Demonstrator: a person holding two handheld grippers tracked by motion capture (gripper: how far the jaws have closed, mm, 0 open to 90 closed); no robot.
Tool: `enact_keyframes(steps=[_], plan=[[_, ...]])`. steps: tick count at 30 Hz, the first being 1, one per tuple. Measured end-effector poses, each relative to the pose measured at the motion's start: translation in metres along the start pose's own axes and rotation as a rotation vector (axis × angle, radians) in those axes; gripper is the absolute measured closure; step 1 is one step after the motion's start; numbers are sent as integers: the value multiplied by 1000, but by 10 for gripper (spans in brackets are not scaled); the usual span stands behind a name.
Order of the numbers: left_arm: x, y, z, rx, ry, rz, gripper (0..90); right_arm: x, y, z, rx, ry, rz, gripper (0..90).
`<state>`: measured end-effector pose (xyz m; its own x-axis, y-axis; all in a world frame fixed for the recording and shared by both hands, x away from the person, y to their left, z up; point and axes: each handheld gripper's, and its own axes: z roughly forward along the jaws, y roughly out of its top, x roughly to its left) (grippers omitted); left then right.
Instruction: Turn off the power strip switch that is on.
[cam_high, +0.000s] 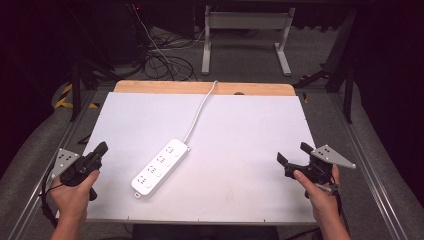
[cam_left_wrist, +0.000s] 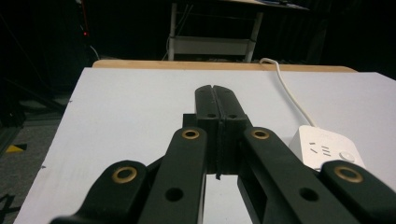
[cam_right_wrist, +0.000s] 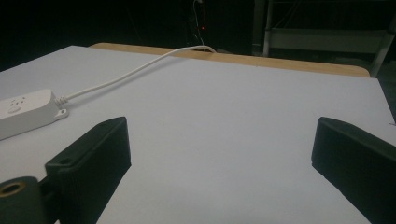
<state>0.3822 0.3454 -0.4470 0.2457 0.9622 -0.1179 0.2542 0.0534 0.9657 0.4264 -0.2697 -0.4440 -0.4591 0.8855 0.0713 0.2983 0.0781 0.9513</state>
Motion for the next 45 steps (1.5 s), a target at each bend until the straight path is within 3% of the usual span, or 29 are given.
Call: enact_keyframes(steps=[7, 12, 18, 24, 33, 36, 45], plan=[[-1, 3, 5, 6, 2, -15, 900, 0, 0, -1, 2, 1, -2, 53], [-3, 9, 8, 0, -19, 2, 900, 1, 0, -1, -5, 10, -8, 53], [-4, 15, 11, 21, -53, -6, 900, 2, -1, -1, 8, 14, -17, 55], [-10, 27, 15, 40, -85, 28, 900, 2, -1, -1, 9, 16, -16, 55], [-28, 42, 32, 107, -152, 103, 900, 3, -1, 0, 13, 20, -19, 55], [-34, 45, 40, 147, -156, 136, 900, 3, -1, 0, 13, 20, -20, 55], [-55, 49, 60, 261, -225, 164, 900, 2, -1, 0, 14, 19, -16, 55]])
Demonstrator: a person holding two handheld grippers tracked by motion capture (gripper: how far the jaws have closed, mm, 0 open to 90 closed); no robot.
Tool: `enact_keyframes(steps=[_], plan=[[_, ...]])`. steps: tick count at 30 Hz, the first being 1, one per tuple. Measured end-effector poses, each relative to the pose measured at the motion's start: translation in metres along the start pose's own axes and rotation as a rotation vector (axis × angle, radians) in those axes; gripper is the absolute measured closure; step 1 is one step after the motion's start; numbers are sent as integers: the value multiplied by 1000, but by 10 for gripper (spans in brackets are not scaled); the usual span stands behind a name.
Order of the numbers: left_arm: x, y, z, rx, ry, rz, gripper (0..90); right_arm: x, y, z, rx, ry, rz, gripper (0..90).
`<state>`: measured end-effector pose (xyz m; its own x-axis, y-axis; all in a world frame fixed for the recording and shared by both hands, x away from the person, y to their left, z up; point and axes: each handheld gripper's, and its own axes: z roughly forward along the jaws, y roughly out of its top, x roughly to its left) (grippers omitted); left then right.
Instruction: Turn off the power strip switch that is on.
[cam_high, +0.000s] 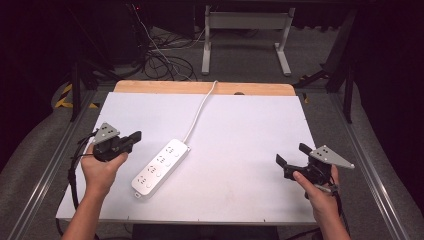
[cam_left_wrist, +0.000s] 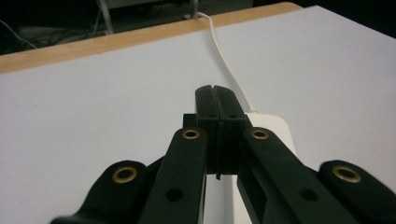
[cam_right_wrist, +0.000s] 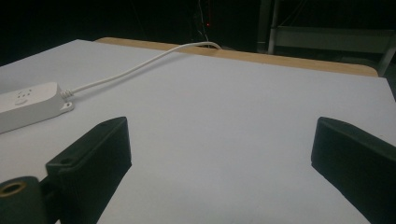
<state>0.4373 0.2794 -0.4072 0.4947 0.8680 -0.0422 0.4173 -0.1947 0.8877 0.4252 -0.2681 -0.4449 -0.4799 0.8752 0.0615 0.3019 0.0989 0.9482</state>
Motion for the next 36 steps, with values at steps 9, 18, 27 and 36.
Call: enact_keyframes(steps=[9, 18, 27, 36], plan=[[-20, 6, 28, 95, -57, 58, 900, 0, 0, 0, 2, -1, -1, 55], [-35, 10, 48, 143, -97, 110, 900, 0, 0, -1, 4, -3, -2, 55], [-36, 10, 56, 170, -105, 134, 900, -1, -2, -6, 4, -14, 1, 56], [-45, 5, 70, 252, -108, 199, 900, 0, -2, -6, 8, -16, -1, 56]])
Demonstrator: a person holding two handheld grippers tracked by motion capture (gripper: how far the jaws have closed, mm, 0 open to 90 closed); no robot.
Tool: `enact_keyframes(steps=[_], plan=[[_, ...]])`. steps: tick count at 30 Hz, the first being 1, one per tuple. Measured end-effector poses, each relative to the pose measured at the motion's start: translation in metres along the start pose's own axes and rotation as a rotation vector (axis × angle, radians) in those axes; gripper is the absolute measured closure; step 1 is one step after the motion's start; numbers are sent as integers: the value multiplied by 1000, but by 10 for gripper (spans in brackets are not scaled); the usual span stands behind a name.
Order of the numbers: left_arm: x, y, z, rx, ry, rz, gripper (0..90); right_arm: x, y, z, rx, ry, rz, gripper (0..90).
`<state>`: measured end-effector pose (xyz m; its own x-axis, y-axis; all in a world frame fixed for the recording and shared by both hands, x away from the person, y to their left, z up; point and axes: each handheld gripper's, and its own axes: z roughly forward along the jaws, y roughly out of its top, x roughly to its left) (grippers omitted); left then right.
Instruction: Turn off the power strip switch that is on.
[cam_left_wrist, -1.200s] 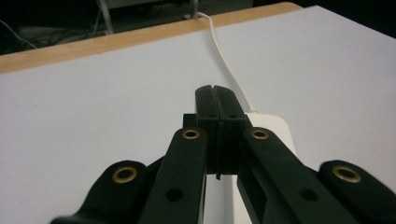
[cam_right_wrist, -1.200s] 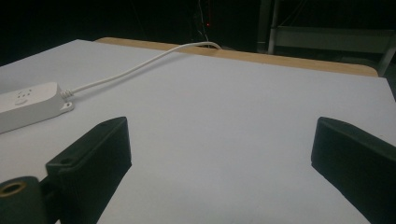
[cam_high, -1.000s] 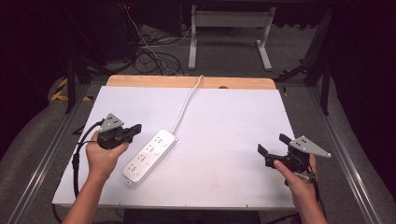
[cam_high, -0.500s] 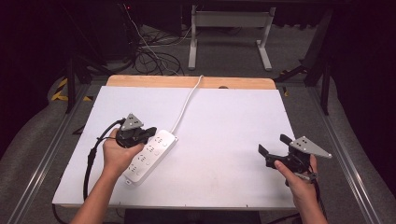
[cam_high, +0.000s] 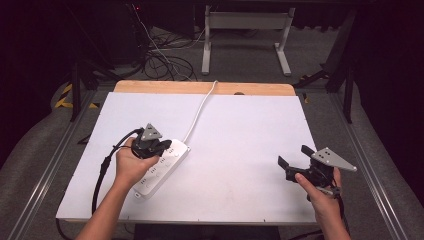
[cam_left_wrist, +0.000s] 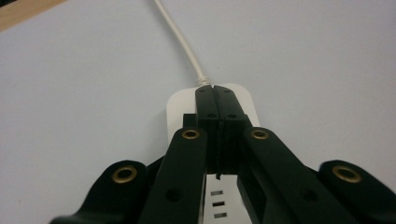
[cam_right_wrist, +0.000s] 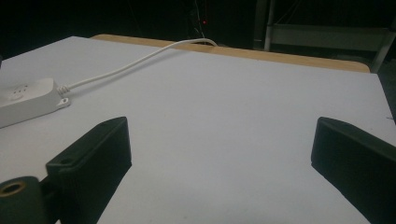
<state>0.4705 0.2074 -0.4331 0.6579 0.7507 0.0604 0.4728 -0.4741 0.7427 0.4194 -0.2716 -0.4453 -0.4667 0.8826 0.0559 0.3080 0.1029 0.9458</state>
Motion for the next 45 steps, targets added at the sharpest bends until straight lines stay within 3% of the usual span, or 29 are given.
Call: enact_keyframes(steps=[5, 19, 33, 45], plan=[[-8, -2, 11, 50, -7, 31, 900, 0, 0, 0, 1, 1, -1, 55], [-16, -2, 25, 103, -6, 77, 900, 0, 0, 0, 1, -2, -3, 59], [-19, 0, 30, 124, 2, 63, 900, 1, 0, 0, 4, -3, -8, 62], [-20, -1, 30, 121, 10, 22, 900, 4, 1, 4, 8, 5, -8, 62]])
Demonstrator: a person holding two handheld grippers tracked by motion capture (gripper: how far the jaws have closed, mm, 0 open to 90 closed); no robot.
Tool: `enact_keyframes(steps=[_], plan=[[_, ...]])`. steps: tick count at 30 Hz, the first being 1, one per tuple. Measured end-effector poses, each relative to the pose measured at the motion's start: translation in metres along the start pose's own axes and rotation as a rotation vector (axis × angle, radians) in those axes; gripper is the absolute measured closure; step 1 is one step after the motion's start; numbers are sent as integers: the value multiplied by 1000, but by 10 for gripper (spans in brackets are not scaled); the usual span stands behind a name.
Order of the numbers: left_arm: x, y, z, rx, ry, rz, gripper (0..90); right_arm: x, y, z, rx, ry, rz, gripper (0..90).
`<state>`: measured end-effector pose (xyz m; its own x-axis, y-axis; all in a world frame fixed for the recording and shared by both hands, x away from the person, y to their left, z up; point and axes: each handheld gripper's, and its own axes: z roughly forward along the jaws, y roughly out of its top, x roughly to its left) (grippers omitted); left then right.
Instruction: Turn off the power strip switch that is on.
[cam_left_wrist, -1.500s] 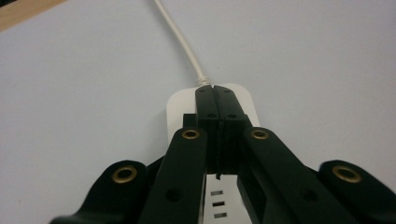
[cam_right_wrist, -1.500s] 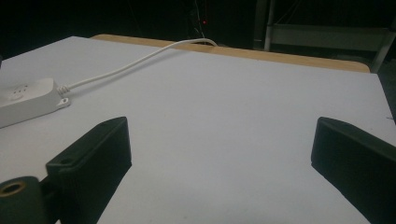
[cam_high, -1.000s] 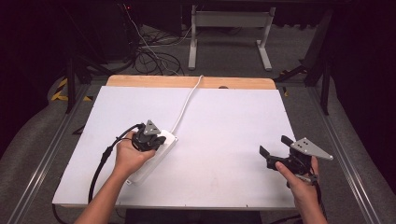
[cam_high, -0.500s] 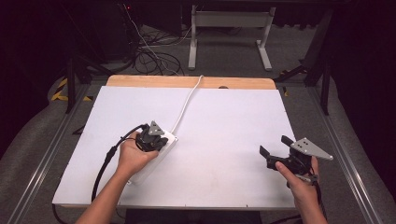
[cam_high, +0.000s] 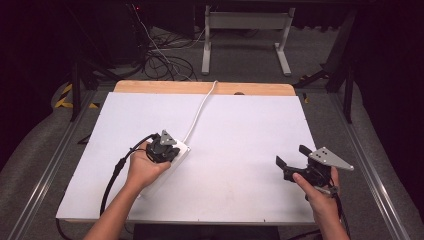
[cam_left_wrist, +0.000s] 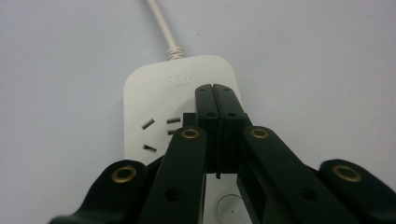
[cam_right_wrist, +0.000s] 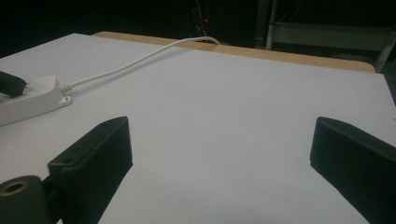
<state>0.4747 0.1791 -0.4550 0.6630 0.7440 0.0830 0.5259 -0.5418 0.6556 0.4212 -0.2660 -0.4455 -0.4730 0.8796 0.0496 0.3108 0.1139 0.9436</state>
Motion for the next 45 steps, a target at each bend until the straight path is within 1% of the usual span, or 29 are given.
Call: enact_keyframes(steps=[1, 2, 5, 8, 9, 15, 18, 19, 22, 26, 30, 34, 36, 38, 40, 41, 43, 44, 45], plan=[[0, 0, 0, -2, -3, -8, 900, 0, 0, 0, 1, 1, -1, 62], [1, 0, 0, 0, -7, -8, 900, 0, 0, 1, 1, 4, -5, 62], [0, 0, 0, -1, 2, -5, 900, 0, 0, 2, 1, 7, -1, 62], [1, 0, 0, 0, -10, -9, 900, 0, 1, 2, 0, 8, 1, 62], [2, 0, 0, -4, -6, -8, 900, 0, 1, 2, 0, 9, 0, 62], [2, 1, 0, 2, -15, -12, 900, 1, 0, 2, 1, 10, 1, 62], [3, 2, 0, 13, -10, -4, 900, 1, 0, 2, 1, 8, 1, 64], [3, 2, 0, 17, 4, 4, 900, 1, 0, 2, 1, 8, 3, 64], [5, 2, 0, 14, -13, 0, 900, 1, 0, 1, 2, 7, 6, 64], [5, 2, 0, 17, -13, 8, 900, 0, 0, 1, 1, 6, 9, 64], [1, 6, 1, 48, 8, 45, 900, 1, 0, 1, 2, 7, 9, 64], [2, 10, 1, 71, 1, 48, 900, 2, 1, 2, 3, 12, 4, 64], [3, 10, 1, 76, -5, 45, 900, 2, 1, 2, 4, 12, 2, 64], [3, 10, 1, 78, -5, 54, 900, 2, 1, 2, 3, 13, 4, 64], [4, 11, 1, 82, -12, 48, 900, 2, 1, 1, 1, 12, 6, 64], [4, 12, 1, 90, -13, 55, 900, 2, 1, 1, 1, 13, 4, 64], [2, 14, 1, 106, 2, 78, 900, 2, 1, 0, -3, 13, 5, 64], [1, 15, 2, 111, 3, 80, 900, 2, 1, 0, -3, 12, 4, 64], [1, 14, 3, 110, -10, 74, 900, 2, 1, 0, -4, 10, 2, 64]])
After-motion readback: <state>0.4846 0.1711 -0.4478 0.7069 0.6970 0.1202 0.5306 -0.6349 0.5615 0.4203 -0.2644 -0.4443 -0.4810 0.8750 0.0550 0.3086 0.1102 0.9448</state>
